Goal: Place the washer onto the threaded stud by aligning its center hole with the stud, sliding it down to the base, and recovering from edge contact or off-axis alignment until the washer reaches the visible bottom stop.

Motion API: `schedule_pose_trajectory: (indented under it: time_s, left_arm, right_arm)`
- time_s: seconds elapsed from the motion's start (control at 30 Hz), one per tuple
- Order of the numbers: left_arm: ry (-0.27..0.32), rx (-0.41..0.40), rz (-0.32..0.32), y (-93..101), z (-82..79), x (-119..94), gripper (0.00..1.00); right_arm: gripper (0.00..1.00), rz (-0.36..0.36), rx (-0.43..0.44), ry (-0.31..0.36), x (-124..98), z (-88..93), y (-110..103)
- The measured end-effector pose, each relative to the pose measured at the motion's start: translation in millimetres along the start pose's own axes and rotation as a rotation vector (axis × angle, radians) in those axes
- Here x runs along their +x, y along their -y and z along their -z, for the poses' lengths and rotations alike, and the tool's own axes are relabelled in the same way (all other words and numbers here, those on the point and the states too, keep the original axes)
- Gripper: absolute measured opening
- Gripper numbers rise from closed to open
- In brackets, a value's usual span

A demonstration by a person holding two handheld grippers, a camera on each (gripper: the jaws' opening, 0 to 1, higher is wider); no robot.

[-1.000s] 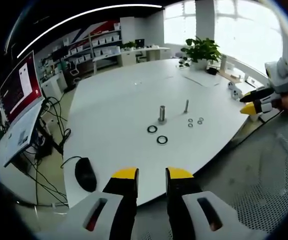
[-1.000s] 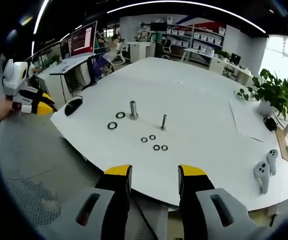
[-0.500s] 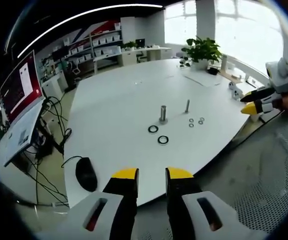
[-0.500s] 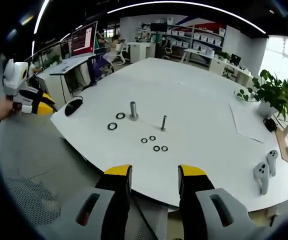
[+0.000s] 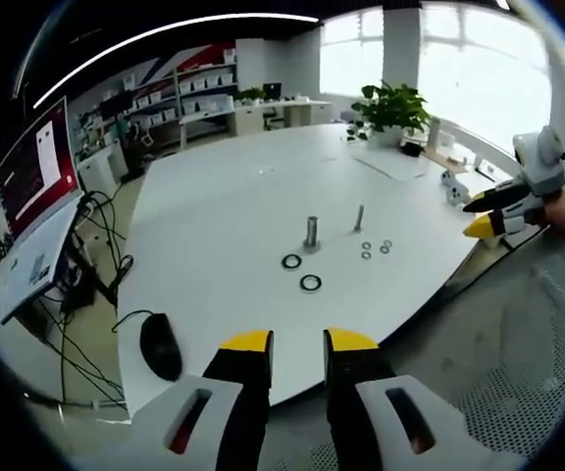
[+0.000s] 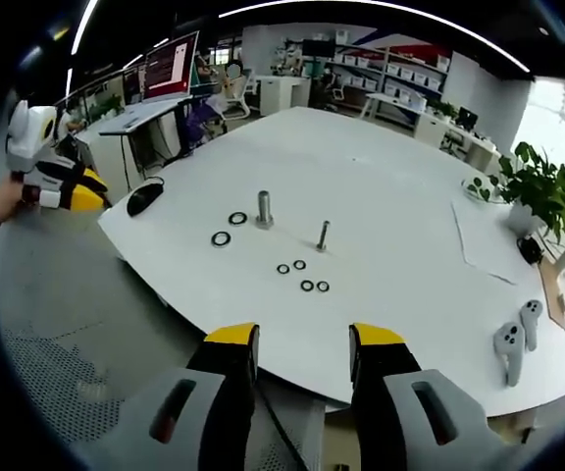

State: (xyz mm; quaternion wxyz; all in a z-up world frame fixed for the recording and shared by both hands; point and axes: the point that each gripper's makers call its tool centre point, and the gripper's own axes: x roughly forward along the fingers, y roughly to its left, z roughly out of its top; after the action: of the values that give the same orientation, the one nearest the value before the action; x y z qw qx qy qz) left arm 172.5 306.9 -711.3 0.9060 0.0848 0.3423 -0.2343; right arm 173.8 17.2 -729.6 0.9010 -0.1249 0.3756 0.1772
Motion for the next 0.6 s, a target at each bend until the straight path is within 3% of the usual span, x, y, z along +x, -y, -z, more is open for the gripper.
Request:
schedule_pose_trajectory:
  time_s: [0.17, 0.27, 0.3, 0.43, 0.6]
  left_arm:
    - [0.022, -0.014, 0.016, 2.0, -4.9, -2, 0.18]
    - [0.128, -0.084, 0.036, 3.9, -22.2, -9, 0.19]
    - [0.136, -0.087, 0.024, 1.3, -22.4, -10, 0.2]
    - [0.064, -0.067, 0.023, -0.3, -12.8, -2, 0.2]
    - [0.068, -0.108, 0.053, -0.3, -16.8, -1, 0.2]
  right_arm:
    - [0.4, -0.028, -0.004, 0.022, -2, -4.7, -6]
    - [0.41, -0.044, 0.063, 0.124, -8, -20.0, -5]
    - [0.41, -0.032, 0.079, 0.141, -11, -21.9, -2]
    - [0.41, -0.051, 0.036, 0.088, -5, -17.9, -7]
    - [0.43, -0.066, 0.048, 0.065, -1, -16.0, -6]
